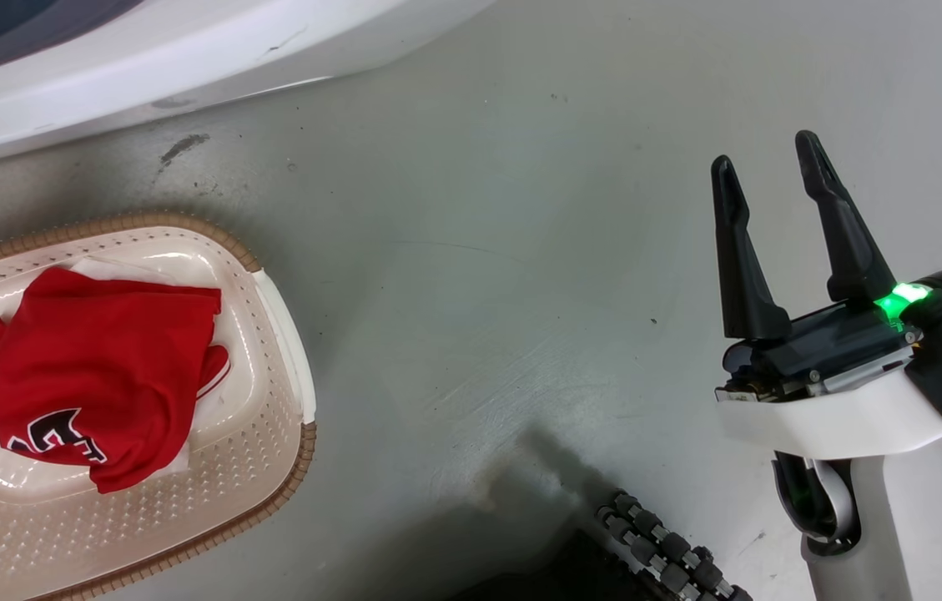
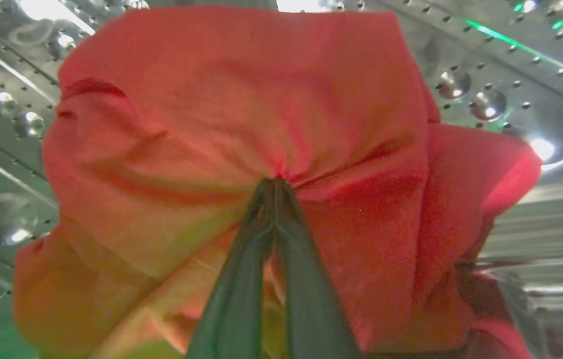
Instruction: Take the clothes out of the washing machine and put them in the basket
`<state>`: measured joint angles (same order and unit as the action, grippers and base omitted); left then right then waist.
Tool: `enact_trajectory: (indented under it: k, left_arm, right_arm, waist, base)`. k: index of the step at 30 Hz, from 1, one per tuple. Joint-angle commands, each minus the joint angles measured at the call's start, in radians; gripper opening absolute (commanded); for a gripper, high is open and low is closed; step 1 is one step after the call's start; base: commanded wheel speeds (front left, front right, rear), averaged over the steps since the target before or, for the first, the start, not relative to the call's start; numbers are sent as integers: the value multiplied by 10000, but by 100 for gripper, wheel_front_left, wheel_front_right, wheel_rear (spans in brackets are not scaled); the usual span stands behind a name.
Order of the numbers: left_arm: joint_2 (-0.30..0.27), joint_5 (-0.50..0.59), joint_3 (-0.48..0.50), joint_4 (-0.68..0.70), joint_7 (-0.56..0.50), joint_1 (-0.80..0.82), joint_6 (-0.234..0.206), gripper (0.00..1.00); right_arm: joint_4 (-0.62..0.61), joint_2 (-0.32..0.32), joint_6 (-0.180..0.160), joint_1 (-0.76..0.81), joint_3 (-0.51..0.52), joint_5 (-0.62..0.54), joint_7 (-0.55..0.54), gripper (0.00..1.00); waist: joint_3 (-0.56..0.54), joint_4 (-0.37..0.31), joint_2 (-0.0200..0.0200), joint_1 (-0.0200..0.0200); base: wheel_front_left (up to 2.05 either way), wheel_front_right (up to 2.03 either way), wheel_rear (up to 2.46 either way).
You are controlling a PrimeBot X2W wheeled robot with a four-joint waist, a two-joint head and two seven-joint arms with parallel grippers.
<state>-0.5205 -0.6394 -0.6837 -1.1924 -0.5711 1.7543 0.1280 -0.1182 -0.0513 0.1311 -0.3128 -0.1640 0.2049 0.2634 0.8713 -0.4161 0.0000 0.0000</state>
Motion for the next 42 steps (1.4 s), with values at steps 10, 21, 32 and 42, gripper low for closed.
enact_trajectory:
  k: [10,21,32,42]
  left_arm:
    - [127,-106,-11,122,1352,-329,16,0]
    - [211,-729,-268,885,2434,-1045,16,0]
    - [486,-1412,-906,1599,4061,-2921,16,0]
    - [999,-2063,-1402,2030,5628,-5025,16,0]
  right_arm:
    - [92,19,-7,-48,113,-151,20,100]
    - [253,17,-7,78,182,-529,20,100]
    - [493,17,-7,509,243,-1013,20,100]
    - [824,14,-7,1177,261,-1436,20,100]
  waist:
    - [-359,293,0,0]
    - [-1228,907,0,0]
    - [-2512,1673,0,0]
    - [-4124,2296,0,0]
  base:
    - [0,0,0]
    - [0,0,0]
    - [0,0,0]
    - [0,0,0]
